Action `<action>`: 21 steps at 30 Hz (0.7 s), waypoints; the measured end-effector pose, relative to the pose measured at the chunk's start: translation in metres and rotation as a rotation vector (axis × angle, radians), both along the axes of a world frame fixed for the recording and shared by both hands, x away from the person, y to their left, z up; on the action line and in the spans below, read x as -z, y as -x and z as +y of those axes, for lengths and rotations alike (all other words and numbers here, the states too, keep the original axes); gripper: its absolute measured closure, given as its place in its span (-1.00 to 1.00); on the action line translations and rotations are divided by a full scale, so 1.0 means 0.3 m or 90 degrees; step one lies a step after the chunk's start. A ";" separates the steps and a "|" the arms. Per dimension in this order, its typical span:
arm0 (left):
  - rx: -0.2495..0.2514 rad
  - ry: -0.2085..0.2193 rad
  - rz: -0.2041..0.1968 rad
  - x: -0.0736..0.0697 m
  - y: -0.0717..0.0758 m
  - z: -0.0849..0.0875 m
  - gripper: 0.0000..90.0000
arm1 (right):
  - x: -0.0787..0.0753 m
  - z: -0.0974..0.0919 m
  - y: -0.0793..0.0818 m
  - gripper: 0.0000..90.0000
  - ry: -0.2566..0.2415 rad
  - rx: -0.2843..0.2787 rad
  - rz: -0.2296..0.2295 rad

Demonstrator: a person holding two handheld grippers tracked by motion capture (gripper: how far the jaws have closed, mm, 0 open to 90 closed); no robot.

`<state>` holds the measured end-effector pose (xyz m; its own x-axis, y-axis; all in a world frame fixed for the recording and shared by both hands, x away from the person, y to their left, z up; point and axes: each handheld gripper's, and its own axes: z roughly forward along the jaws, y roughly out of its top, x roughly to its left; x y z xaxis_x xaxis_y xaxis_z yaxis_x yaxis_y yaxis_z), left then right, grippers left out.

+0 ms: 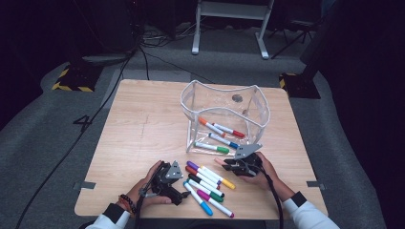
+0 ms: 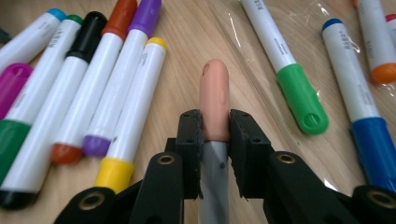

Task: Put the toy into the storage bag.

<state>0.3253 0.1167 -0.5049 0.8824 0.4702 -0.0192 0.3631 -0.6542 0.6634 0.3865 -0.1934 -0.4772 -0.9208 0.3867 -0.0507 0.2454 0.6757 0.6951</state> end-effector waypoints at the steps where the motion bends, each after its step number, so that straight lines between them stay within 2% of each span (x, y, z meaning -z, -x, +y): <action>1: 0.001 0.000 0.000 0.000 -0.001 0.000 -0.96 | -0.014 -0.020 0.012 0.66 -0.011 0.003 0.001; 6: 0.008 -0.002 0.003 -0.001 -0.009 -0.005 -0.97 | -0.079 -0.099 0.063 0.66 -0.050 0.008 -0.015; 9: 0.008 -0.001 0.004 -0.001 -0.010 -0.005 -0.97 | -0.136 -0.136 0.091 0.66 -0.085 0.021 -0.023; 16: 0.004 0.003 0.001 0.001 -0.009 -0.005 -0.97 | -0.307 -0.153 0.138 0.66 -0.115 0.008 -0.090; 19: 0.005 0.003 0.000 0.001 -0.009 -0.005 -0.96 | -0.388 -0.174 0.138 0.66 -0.129 0.013 -0.109; 21: 0.004 0.003 0.001 0.001 -0.008 -0.005 -0.96 | -0.462 -0.185 0.132 0.66 -0.129 0.017 -0.127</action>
